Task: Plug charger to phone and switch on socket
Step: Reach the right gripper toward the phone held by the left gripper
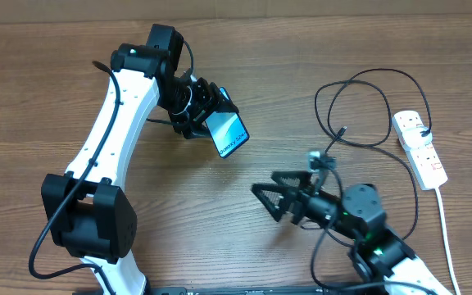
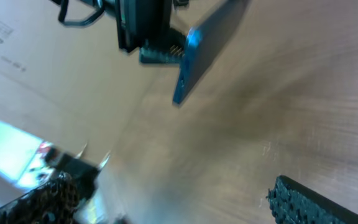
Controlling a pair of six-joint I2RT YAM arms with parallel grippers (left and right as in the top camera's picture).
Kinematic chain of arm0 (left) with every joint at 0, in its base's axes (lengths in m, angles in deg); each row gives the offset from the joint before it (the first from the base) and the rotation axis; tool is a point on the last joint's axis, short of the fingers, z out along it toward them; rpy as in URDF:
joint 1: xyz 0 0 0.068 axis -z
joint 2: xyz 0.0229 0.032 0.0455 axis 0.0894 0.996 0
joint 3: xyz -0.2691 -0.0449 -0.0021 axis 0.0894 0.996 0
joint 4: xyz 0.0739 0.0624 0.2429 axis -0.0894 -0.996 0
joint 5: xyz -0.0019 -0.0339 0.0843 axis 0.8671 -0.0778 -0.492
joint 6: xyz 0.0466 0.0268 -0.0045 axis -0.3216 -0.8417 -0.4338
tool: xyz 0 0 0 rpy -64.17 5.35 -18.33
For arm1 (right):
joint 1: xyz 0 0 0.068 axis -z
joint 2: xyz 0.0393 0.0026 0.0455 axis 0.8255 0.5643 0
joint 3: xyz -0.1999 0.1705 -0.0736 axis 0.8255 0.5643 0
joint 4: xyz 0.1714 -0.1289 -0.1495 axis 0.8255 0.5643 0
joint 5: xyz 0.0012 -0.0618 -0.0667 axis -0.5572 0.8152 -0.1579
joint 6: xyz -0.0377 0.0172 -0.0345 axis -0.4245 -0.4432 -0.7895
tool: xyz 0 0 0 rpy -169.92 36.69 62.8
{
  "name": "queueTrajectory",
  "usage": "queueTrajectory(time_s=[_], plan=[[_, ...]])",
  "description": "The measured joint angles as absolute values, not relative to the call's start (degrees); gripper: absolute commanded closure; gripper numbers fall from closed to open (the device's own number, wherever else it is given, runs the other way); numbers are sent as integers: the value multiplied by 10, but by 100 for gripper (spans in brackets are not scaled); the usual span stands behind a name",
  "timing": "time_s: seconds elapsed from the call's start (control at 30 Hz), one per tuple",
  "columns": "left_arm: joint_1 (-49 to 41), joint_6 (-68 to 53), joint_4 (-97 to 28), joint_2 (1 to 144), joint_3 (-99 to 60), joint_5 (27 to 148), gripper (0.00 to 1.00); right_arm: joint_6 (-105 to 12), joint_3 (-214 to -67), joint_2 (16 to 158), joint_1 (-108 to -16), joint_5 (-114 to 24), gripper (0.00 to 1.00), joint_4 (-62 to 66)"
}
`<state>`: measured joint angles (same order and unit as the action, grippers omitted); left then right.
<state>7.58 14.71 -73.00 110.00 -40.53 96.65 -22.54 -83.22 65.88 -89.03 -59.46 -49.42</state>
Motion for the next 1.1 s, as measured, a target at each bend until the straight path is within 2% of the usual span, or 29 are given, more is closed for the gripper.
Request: queueTrajectory(time_s=[0.2,0.33,0.57,0.83,1.1], plan=[[76,147,-719,1100,-405,960,41,-246,-837,809,-934,-467,0,-707],[76,147,-714,1100,-405,954,41,-244,-855,910,-944,-439,4,-790],[76,147,-714,1100,-405,949,41,-243,-954,1012,-951,-433,16,-791],[76,147,-704,1100,-405,948,41,-220,-1014,1019,-951,-424,33,-729],[88,147,-691,1100,-405,948,41,-174,-1016,1020,-951,-399,43,-696]])
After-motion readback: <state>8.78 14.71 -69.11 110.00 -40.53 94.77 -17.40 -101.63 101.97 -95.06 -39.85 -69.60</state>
